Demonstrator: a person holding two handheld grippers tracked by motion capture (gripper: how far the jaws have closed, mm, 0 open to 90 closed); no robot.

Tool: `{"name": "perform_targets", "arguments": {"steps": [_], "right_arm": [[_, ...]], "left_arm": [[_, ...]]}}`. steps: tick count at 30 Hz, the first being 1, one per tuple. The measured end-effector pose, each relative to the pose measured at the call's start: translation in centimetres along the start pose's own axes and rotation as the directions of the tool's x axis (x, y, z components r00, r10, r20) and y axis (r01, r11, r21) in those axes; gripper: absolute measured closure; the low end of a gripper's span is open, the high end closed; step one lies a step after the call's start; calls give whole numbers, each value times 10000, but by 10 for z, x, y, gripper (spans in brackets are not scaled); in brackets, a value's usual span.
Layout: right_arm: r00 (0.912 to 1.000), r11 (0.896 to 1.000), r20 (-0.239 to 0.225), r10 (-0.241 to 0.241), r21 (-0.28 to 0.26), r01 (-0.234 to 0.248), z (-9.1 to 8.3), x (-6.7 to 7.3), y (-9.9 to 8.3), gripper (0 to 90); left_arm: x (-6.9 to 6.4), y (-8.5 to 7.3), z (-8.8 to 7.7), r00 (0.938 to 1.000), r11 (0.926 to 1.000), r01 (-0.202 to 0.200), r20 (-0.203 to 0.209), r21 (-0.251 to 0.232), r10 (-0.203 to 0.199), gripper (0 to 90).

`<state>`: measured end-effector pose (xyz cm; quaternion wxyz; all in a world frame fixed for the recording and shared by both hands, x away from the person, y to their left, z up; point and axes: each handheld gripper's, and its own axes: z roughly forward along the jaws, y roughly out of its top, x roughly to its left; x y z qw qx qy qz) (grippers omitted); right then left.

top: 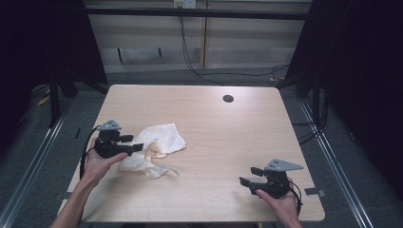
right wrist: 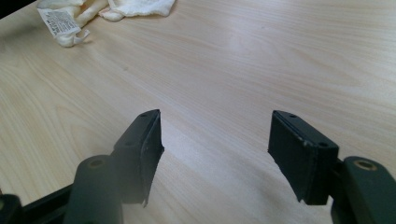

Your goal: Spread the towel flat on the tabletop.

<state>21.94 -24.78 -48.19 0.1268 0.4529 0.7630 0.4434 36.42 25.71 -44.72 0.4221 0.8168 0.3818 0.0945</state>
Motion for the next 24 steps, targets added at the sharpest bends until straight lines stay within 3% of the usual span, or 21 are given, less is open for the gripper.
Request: {"name": "perform_targets", "arguments": {"steps": [1, 4, 9, 11, 12, 13, 16, 22, 23, 24], "right_arm": [[10000, 10000, -31, -40, 14, 40, 1, 0, 0, 347], [9999, 9998, -47, -95, 146, 95, 3, 1, 0, 343], [9999, 9999, -84, -61, 153, 62, 4, 1, 0, 325], [9999, 9998, -86, -79, 206, 81, 4, 1, -1, 323], [9999, 9996, -138, -83, 262, 87, 4, 1, -1, 319], [9997, 9994, -221, -57, 328, 64, 5, 1, -1, 306], [9995, 9987, -312, -105, 489, 120, 8, 1, -1, 305], [9987, 9977, -451, -249, 618, 277, 12, 4, 0, 305], [9986, 9974, -481, -230, 674, 262, 13, 4, 0, 305], [9984, 9972, -484, -286, 682, 319, 13, 4, 0, 305]], "left_arm": [[6, -2, 4, 9997, 9997, 209, 79, 117, -210, 351], [10, -5, 11, 9995, 9982, 234, 221, 559, -246, 323], [5, -10, 28, 9987, 9865, -509, 109, 1554, 498, 327], [5, -13, 34, 9982, 9847, -578, 255, 1642, 544, 390], [5, -13, 34, 9982, 9847, -578, 255, 1642, 544, 468], [4, -15, 39, 9970, 9811, -768, 254, 1775, 734, 500], [3, -16, 43, 9959, 9766, -895, 275, 1956, 857, 496], [3, -18, 49, 9972, 9816, -714, 357, 1772, 661, 386], [1, -20, 51, 9979, 9852, -627, 282, 1597, 590, 386], [-1, -20, 51, 9952, 9811, -956, -34, 1681, 976, 415]]}}
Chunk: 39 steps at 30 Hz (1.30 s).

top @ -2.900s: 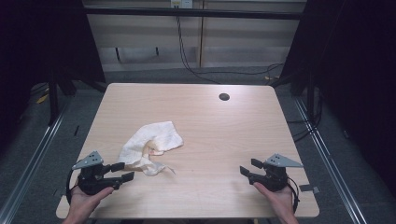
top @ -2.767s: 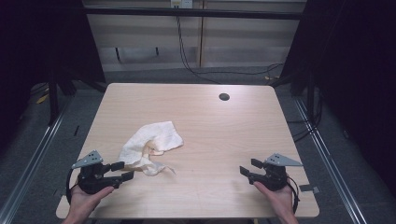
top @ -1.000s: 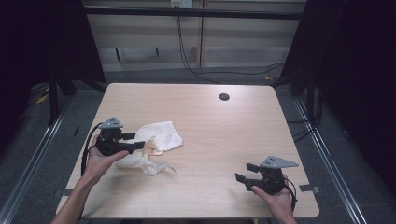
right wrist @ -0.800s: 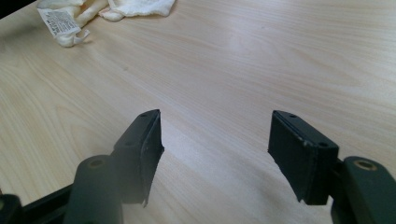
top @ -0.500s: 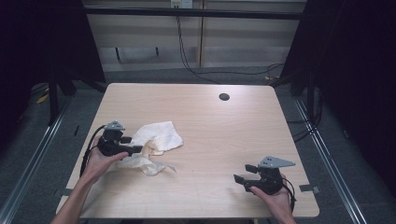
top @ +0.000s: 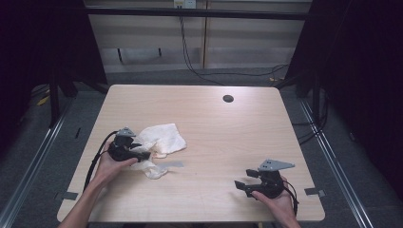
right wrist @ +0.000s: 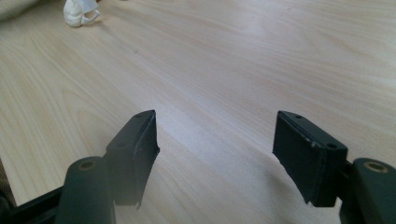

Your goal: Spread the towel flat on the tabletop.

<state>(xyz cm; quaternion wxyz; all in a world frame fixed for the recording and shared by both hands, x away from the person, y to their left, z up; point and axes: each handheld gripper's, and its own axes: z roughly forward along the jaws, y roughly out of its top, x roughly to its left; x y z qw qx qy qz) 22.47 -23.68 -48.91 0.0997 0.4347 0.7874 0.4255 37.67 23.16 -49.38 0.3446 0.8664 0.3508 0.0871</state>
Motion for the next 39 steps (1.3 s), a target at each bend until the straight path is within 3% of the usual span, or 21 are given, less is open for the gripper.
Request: {"name": "perform_targets", "arguments": {"steps": [2, 5, 7, 9, 16, 25, 28, 32, 37, 39], "right_arm": [[10000, 10000, -30, -8, 16, 8, 0, 1, 0, 305], [10000, 10000, -39, -35, 46, 35, 0, 1, 0, 305], [10000, 10000, -59, -21, 73, 21, 0, 2, 0, 302], [10000, 9999, -55, -40, 144, 41, 1, 2, 0, 297], [9999, 9997, 25, -108, 207, 108, 1, 1, 0, 298], [9999, 9997, 45, -136, 195, 135, 0, 1, 0, 298], [9998, 9997, 53, -191, 183, 190, 0, 1, 0, 298], [9998, 9997, 49, -191, 183, 190, 0, 1, 0, 313], [9999, 9998, 40, -123, 163, 123, -1, 1, 0, 313], [9999, 9998, 58, -145, 155, 144, -1, 1, 0, 315]], "left_arm": [[-4, 1, 0, 9992, 9991, -378, -136, 192, 380, 496], [-5, 0, -2, 9991, 9989, -423, -5, 200, 423, 650], [-3, -1, -1, 9996, 9997, -220, 182, 71, 219, 750], [-2, -1, -1, 9996, 9999, -98, 281, 73, 96, 779], [-2, -3, 0, 9952, 9996, 250, 946, -108, -239, 808], [-11, -2, 3, 9912, 9999, 22, 1325, -131, -5, 809], [-15, -1, 5, 9849, 9996, 216, 1722, -167, -184, 808], [-20, 1, 7, 9828, 9999, 19, 1846, -108, 1, 810], [-35, 5, 11, 9733, 9994, -349, 2269, -51, 351, 810], [-40, 7, 12, 9723, 9987, -517, 2281, -29, 510, 811]]}}
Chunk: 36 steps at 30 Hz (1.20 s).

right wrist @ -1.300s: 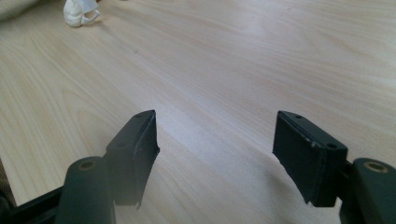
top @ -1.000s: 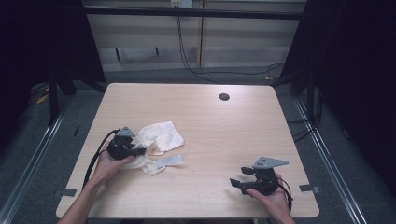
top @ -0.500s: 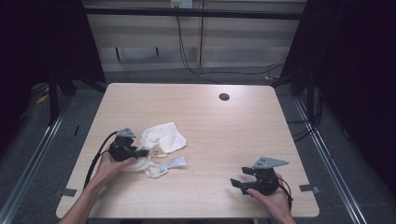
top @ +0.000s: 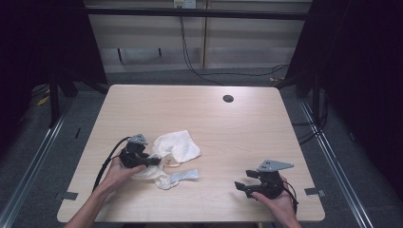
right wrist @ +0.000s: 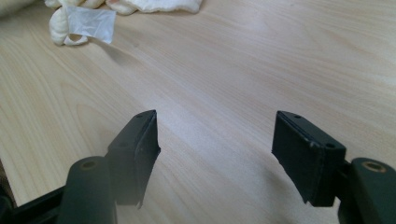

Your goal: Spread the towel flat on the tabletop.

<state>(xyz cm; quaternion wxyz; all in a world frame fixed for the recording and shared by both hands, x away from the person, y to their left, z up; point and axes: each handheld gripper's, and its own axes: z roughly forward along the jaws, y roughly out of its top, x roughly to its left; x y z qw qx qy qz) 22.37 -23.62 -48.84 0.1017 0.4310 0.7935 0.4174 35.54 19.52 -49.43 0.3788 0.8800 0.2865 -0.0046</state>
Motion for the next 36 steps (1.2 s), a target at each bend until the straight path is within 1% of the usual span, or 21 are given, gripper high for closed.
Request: {"name": "perform_targets", "arguments": {"steps": [1, 2, 4, 6, 9, 10, 12, 14, 16, 20, 21, 22, 23, 26, 27, 28, 31, 32, 33, 34, 36], "right_arm": [[10000, 10000, 24, 25, 5, -25, 0, 0, 0, 331], [10000, 10000, 22, 75, 32, -75, 0, 0, 0, 345], [9999, 9999, 79, 146, 81, -147, 1, -1, 0, 345], [9997, 9997, 93, 214, 135, -216, 1, -1, 0, 343], [9999, 9999, 109, 126, 113, -127, 1, -1, 0, 332], [9999, 9999, 115, 120, 106, -121, 1, -1, 0, 329], [9999, 9999, 101, 107, 74, -108, 1, -1, 0, 324], [9999, 9999, 93, 131, 61, -131, 1, -1, 0, 322], [9999, 9999, 76, 71, 72, -71, 1, -1, 0, 319], [10000, 9999, 38, 81, 74, -81, 1, -1, 0, 319], [10000, 9999, 38, 81, 74, -81, 1, -1, 0, 319], [10000, 9999, 28, 79, 68, -79, 0, -1, 0, 319], [10000, 10000, 34, 49, 68, -49, 0, -1, 0, 319], [10000, 9999, -50, 68, 83, -68, 0, -1, 0, 320], [9999, 9999, -75, 100, 87, -99, 0, -1, 1, 320], [10000, 9999, -62, 50, 92, -50, 1, -1, 0, 321], [9999, 9999, -153, 59, 135, -57, 1, 0, 1, 330], [9998, 9999, -185, 25, 121, -23, 1, 0, 1, 332], [9998, 9999, -196, 32, 124, -29, 1, 0, 1, 333], [9998, 9999, -204, 41, 119, -38, 1, 0, 1, 344], [9998, 9999, -176, -5, 157, 8, 2, 0, 1, 361]], "left_arm": [[0, 0, 0, 10000, 10000, 0, 0, 0, 0, 811], [-4, 2, 3, 10000, 10000, 0, -53, 25, 1, 810], [-7, 3, 5, 10000, 10000, -27, 15, -3, 27, 810], [-10, 4, 7, 9998, 10000, -67, 204, 36, 66, 810], [-15, 6, 10, 9995, 9998, -199, 231, 37, 198, 810], [-18, 7, 12, 9986, 9991, -405, 349, 141, 400, 810], [-21, 8, 14, 9982, 9989, -452, 391, 118, 447, 810], [-28, 10, 17, 9961, 9975, -679, 578, 183, 668, 810], [-30, 11, 18, 9955, 9974, -696, 655, 190, 682, 810], [-40, 15, 22, 9919, 9954, -946, 871, 170, 928, 810], [-40, 15, 22, 9919, 9954, -946, 871, 170, 928, 810], [-43, 17, 23, 9893, 9947, -1014, 1069, 156, 992, 810], [-45, 17, 24, 9897, 9949, -1008, 1037, 105, 992, 810], [-49, 19, 25, 9857, 9938, -1110, 1290, 101, 1088, 810], [-49, 19, 25, 9857, 9938, -1110, 1290, 101, 1088, 810], [-53, 20, 27, 9829, 9924, -1223, 1405, 119, 1195, 810], [-58, 20, 28, 9781, 9908, -1345, 1624, 150, 1303, 810], [-60, 20, 29, 9786, 9920, -1260, 1655, 113, 1224, 810], [-60, 20, 29, 9771, 9911, -1320, 1708, 168, 1272, 810], [-61, 19, 29, 9777, 9922, -1238, 1726, 133, 1197, 809], [-61, 19, 28, 9772, 9915, -1284, 1731, 193, 1231, 809]]}}
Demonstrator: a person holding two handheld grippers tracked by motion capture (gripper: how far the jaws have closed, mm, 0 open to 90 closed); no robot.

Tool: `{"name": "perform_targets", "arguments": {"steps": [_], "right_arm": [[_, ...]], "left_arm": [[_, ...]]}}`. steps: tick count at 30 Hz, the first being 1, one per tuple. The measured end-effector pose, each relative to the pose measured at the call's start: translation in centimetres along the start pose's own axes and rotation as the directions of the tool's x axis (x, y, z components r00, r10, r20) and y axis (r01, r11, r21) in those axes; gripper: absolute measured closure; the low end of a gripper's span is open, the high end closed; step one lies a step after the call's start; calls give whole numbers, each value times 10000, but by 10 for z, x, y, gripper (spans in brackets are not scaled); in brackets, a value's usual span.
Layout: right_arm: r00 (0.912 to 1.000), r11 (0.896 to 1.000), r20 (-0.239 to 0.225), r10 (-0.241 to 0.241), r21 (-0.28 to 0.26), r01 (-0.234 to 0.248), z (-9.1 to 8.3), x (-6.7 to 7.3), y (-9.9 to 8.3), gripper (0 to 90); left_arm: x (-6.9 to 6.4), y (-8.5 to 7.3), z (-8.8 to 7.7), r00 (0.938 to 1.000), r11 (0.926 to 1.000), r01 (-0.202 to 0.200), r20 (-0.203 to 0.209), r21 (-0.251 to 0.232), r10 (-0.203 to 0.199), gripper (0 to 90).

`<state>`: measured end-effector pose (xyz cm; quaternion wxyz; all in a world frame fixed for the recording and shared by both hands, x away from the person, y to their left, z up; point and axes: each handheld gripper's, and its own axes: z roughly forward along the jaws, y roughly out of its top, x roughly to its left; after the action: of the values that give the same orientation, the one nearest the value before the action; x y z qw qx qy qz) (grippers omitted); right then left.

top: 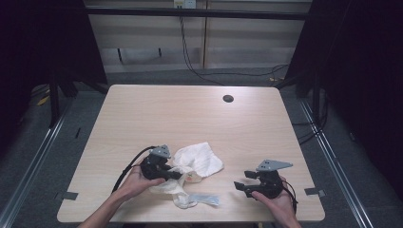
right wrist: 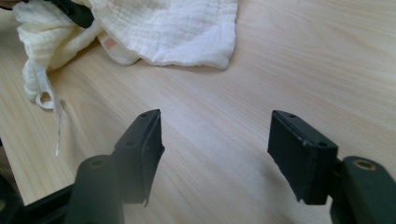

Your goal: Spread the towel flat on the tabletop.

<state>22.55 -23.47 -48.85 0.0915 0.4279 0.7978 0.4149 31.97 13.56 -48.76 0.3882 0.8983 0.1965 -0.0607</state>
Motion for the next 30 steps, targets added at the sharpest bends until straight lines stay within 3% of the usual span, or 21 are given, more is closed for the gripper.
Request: {"name": "perform_targets", "arguments": {"steps": [4, 7, 8, 9, 10, 12, 13, 16, 18, 20, 21, 23, 24, 25, 26, 28, 30], "right_arm": [[9999, 10000, -81, -76, 30, 77, 2, 1, 2, 399], [9997, 9999, -173, -161, -53, 160, 3, 1, 5, 437], [9997, 9999, -173, -161, -53, 160, 3, 1, 5, 437], [9997, 9999, -218, -148, -49, 147, 3, 2, 6, 452], [9991, 9996, -334, -261, -70, 259, 4, 2, 9, 472], [9980, 9994, -528, -354, -64, 351, 4, 3, 13, 491], [9975, 9992, -582, -401, -50, 399, 4, 4, 14, 496], [9965, 9987, -665, -509, -86, 504, 3, 5, 18, 502], [9960, 9982, -663, -596, -135, 588, 3, 5, 22, 502], [9964, 9980, -578, -620, -126, 614, 3, 4, 28, 490], [9965, 9979, -536, -644, -132, 638, 4, 3, 31, 483], [9965, 9977, -511, -666, -139, 660, 5, 2, 33, 481], [9970, 9978, -463, -619, -255, 608, 8, 1, 37, 480], [9970, 9978, -463, -619, -255, 608, 8, 1, 37, 480], [9973, 9977, -527, -506, -477, 481, 13, 0, 36, 480], [9970, 9977, -514, -579, -369, 560, 16, 1, 35, 479], [9963, 9970, -516, -689, -397, 669, 16, 3, 35, 467]], "left_arm": [[1, -4, -2, 9995, 9995, 286, 149, -121, -284, 784], [2, -4, -4, 9991, 9990, 420, 93, -137, -418, 675], [1, -3, -5, 9988, 9987, 468, 118, -186, -466, 675], [1, -3, -6, 9983, 9977, 578, 109, -362, -574, 631], [-1, -1, -11, 9984, 9968, 562, -10, -572, -563, 506], [-3, -1, -16, 9985, 9958, 548, -39, -731, -552, 457], [-5, 0, -26, 9970, 9911, 746, -97, -1102, -761, 434], [-8, 0, -38, 9952, 9865, 863, -340, -1390, -918, 394], [-17, -3, -59, 9936, 9812, 655, -785, -1815, -808, 439], [-25, -8, -69, 9965, 9781, 461, -587, -2029, -591, 573], [-29, -11, -70, 9977, 9804, 346, -504, -1938, -452, 604], [-34, -13, -70, 9984, 9827, 316, -398, -1825, -395, 660], [-41, -21, -63, 9989, 9824, 449, -21, -1813, -461, 671], [-41, -21, -63, 9989, 9824, 449, -21, -1813, -461, 674], [-47, -27, -53, 9994, 9870, 341, 48, -1570, -338, 676], [-51, -29, -46, 10000, 9934, -17, -76, -1143, 8, 675], [-53, -32, -43, 9999, 9931, -23, 155, -1174, 41, 712]]}}
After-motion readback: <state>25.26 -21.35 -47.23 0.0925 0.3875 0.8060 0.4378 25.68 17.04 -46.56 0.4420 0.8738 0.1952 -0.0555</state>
